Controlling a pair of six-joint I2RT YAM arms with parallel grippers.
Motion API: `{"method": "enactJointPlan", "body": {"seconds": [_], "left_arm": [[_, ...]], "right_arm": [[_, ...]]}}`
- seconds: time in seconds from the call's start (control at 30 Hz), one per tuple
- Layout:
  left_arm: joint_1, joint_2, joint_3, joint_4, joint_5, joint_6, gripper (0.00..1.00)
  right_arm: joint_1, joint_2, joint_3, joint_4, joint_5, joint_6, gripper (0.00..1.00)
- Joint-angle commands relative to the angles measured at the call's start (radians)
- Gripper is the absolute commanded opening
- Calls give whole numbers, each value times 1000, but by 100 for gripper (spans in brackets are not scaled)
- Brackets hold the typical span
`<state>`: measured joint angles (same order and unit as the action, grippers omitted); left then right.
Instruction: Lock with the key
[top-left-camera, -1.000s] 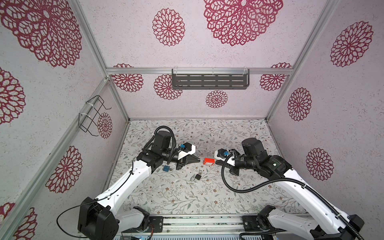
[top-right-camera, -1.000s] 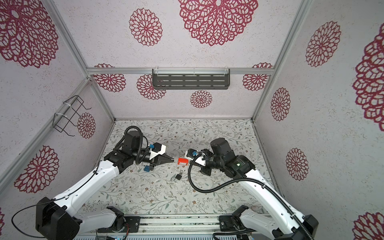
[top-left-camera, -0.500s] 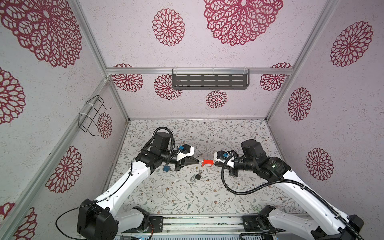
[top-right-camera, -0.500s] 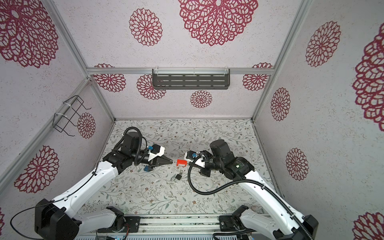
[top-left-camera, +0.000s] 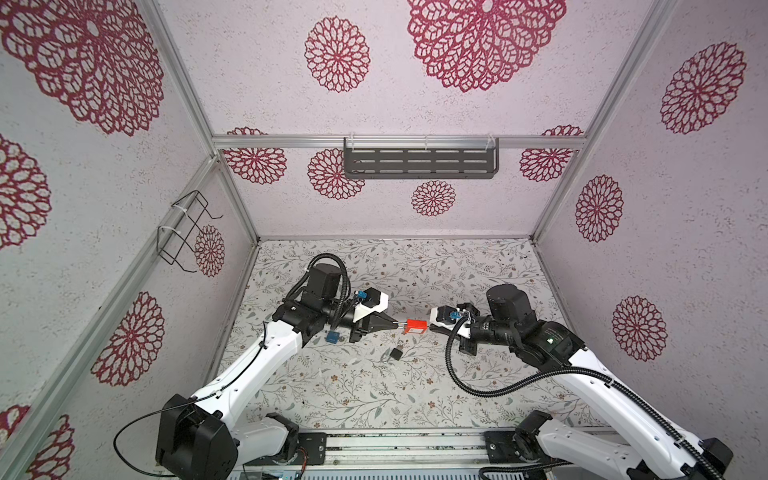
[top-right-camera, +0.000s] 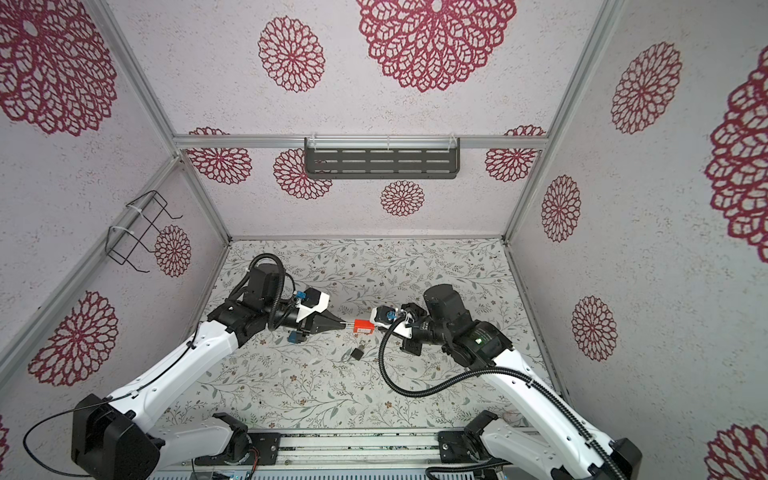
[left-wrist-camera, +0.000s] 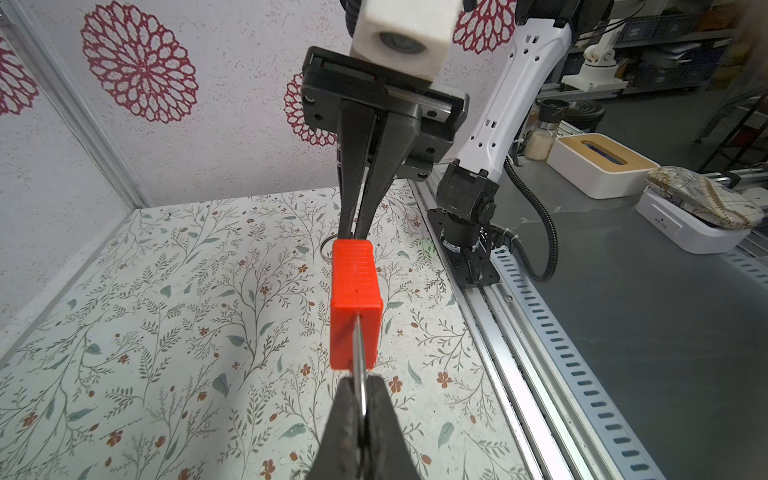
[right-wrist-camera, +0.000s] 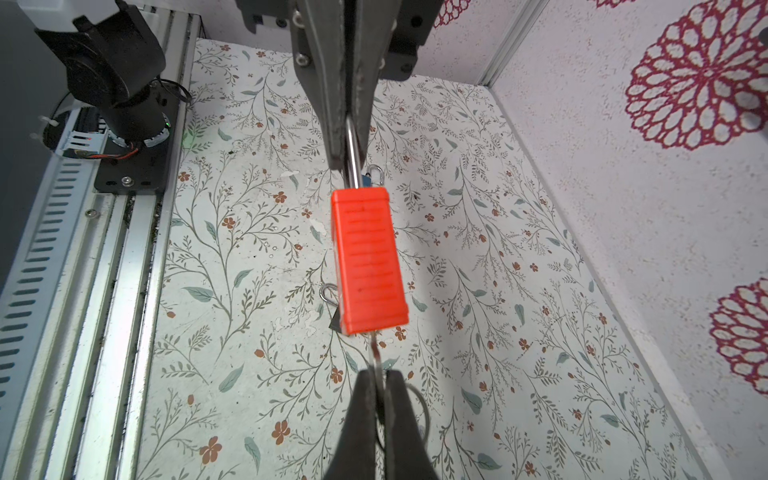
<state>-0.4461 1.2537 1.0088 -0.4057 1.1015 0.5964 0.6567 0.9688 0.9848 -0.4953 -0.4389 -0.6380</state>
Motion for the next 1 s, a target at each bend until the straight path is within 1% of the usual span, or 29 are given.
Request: {"method": "enactJointPlan", "body": {"seconds": [0.0,0.13,0.3,0.43,0.57,0.83,0.97], "left_arm": [[30,12,14,-55,59,-43,0],[30,10,15,-55,44,-26,0],[33,-23,6,-76,-11,32,0],[32,-43,-5,-77,-41,58,0],[33,-51,-7,-68,-48,60,0],[37,-69,-16,-70,-68,83,0],[37,-65,-19,-38,-56,67,0]], "right_arm": [[-19,-45,-6,8,132,-52,0],[-19,-26,-2,-18,126,-52,0],[-25,-11,14,-84,127,-42,0],[-37,31,52,-163,88,-24,0],[-39,79,87,-212,63,-20,0],[-64,98,112,-254,41,-19,0],[-68,115,122,-270,18,-12,0]]}}
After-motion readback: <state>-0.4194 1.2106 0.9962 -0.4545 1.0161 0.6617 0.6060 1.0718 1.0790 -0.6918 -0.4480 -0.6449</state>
